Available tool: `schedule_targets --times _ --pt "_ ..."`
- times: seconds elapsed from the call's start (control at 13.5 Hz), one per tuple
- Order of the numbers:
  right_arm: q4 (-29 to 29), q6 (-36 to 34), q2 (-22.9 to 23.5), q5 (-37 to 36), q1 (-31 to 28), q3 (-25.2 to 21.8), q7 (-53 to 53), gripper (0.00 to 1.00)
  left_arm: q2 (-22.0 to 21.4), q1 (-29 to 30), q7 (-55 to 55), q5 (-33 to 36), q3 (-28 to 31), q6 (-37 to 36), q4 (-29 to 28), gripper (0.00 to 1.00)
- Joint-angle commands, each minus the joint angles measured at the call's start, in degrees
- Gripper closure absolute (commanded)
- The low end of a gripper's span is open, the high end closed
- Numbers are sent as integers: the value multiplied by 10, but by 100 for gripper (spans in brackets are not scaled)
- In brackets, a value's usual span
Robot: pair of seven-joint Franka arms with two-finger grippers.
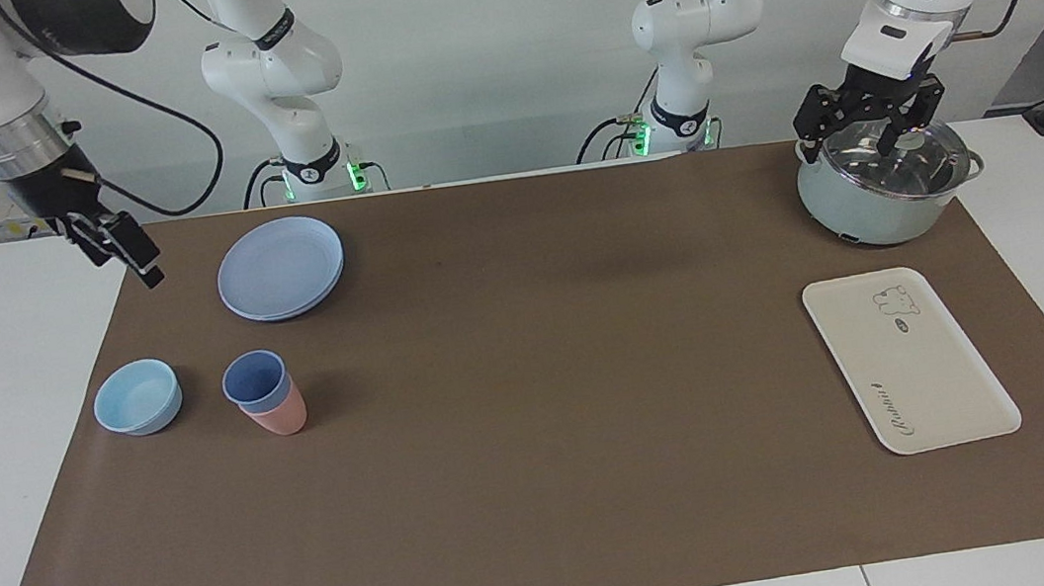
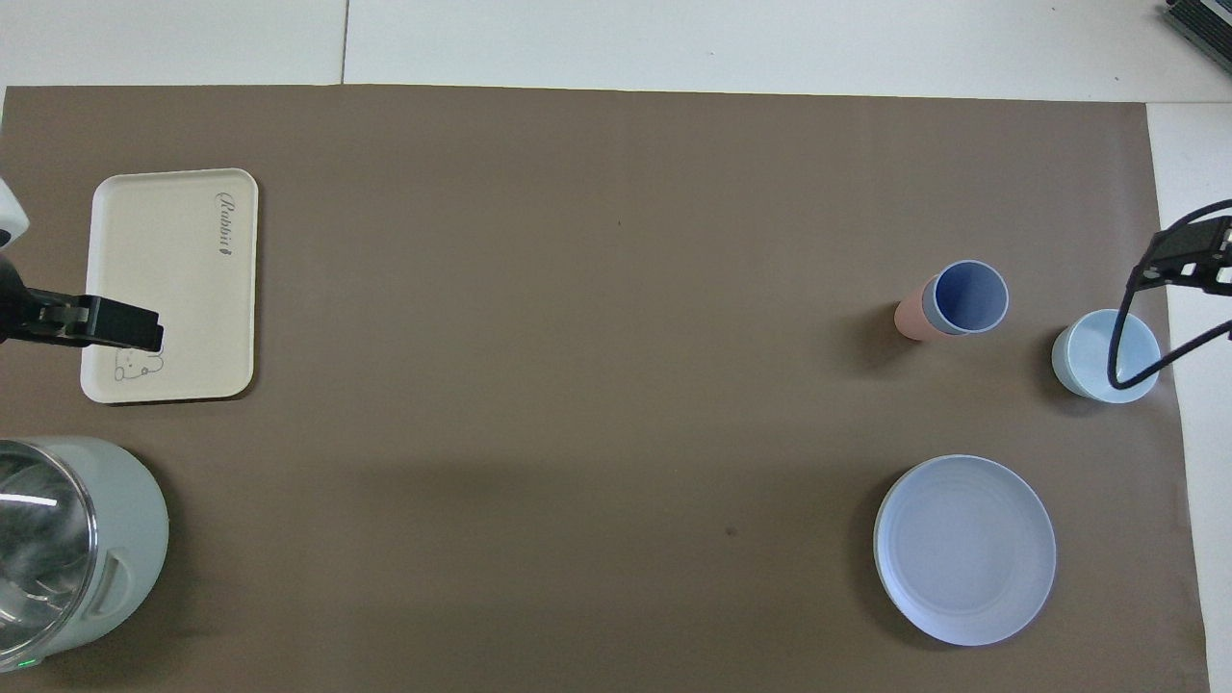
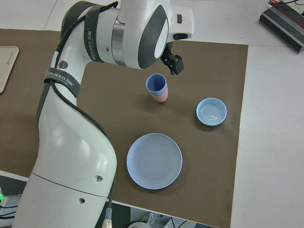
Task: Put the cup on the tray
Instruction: 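Move the right gripper toward the nested blue and pink cups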
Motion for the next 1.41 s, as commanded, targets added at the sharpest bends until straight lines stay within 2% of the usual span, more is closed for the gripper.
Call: schedule_targets --times 0.0,0.3,0.52,0.81,1.04,1.33 --pt "25 25 52 17 -17 5 79 4 -14 -7 4 11 3 15 -20 0" --pt "95 24 166 89 -52 5 124 4 -14 -8 4 11 3 20 -22 0" --pt "93 25 199 110 -55 5 201 4 -15 -8 4 11 3 20 -24 0" --pt "75 20 227 169 -72 5 253 5 -19 -7 4 11 3 30 -33 0" --pt "28 22 242 208 -88 5 253 5 -20 -8 3 11 3 30 -34 0" --pt "5 29 279 239 -95 6 224 5 -20 -8 2 11 2 29 -34 0"
